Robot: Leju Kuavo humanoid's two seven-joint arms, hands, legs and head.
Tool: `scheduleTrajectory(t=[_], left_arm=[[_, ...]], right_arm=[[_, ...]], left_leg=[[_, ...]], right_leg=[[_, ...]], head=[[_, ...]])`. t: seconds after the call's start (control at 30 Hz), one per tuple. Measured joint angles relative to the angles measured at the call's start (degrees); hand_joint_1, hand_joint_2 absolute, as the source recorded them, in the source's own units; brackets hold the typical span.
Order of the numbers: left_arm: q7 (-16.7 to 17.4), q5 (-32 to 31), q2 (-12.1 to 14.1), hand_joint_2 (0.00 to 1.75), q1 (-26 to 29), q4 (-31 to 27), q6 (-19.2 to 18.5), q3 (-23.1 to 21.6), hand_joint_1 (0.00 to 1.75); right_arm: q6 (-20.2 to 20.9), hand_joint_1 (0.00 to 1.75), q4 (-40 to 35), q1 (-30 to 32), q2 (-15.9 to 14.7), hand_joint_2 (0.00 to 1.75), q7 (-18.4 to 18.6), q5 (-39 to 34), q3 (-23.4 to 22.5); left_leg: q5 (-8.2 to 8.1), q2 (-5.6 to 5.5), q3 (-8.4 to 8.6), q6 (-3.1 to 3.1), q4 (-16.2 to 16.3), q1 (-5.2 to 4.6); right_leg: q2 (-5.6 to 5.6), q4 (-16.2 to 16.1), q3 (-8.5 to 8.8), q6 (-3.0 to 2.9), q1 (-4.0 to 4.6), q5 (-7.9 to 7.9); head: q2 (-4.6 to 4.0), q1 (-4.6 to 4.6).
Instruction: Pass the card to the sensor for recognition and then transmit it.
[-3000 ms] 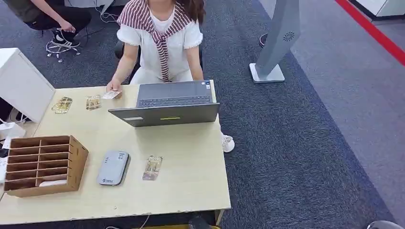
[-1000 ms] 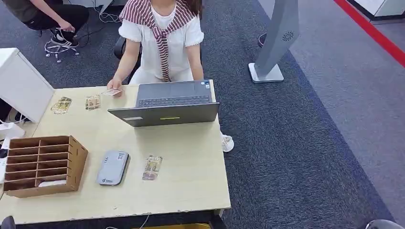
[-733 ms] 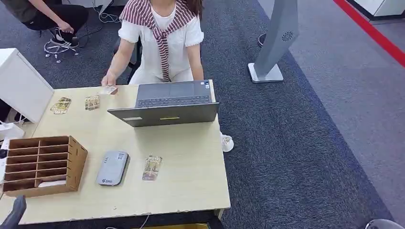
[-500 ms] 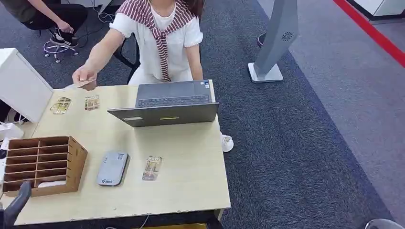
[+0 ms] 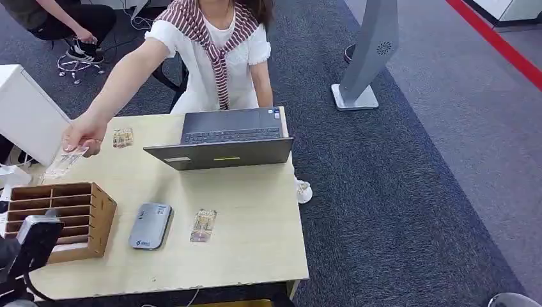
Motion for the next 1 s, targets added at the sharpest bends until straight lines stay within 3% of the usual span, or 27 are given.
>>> scheduleTrajectory(t=[0.5, 0.73, 1.0], left_arm=[[8.90, -17.96, 10.47, 1.75, -13.62, 17.06, 4.05, -6.39, 0.00], [12.01, -24.52, 13.16, 1.75, -19.56, 26.59, 5.47, -8.70, 0.00], [12.94, -26.54, 14.01, 1.75, -21.36, 30.45, 5.95, -9.71, 0.00]], right_arm=[[0.92, 0.00, 0.07, -0.80, 0.00, 1.75, 1.18, 1.99, 4.62], [0.98, 0.00, -0.02, -1.07, 0.00, 1.75, 1.66, 3.08, 6.41], [1.03, 0.00, -0.02, -1.26, 0.02, 1.75, 1.90, 3.08, 7.48]], left_leg=[[0.03, 0.16, 0.02, 0.01, 0.01, -0.01], [0.05, 0.18, -0.01, 0.03, 0.01, -0.01], [0.05, 0.25, -0.01, 0.04, 0.02, -0.01]], right_leg=[[0.11, 0.00, -0.02, 0.00, 0.00, 0.11], [0.12, 0.01, 0.00, -0.01, -0.01, 0.12], [0.16, 0.00, -0.03, -0.01, 0.00, 0.12]], head=[[0.02, 0.02], [0.00, 0.02], [0.02, 0.02]])
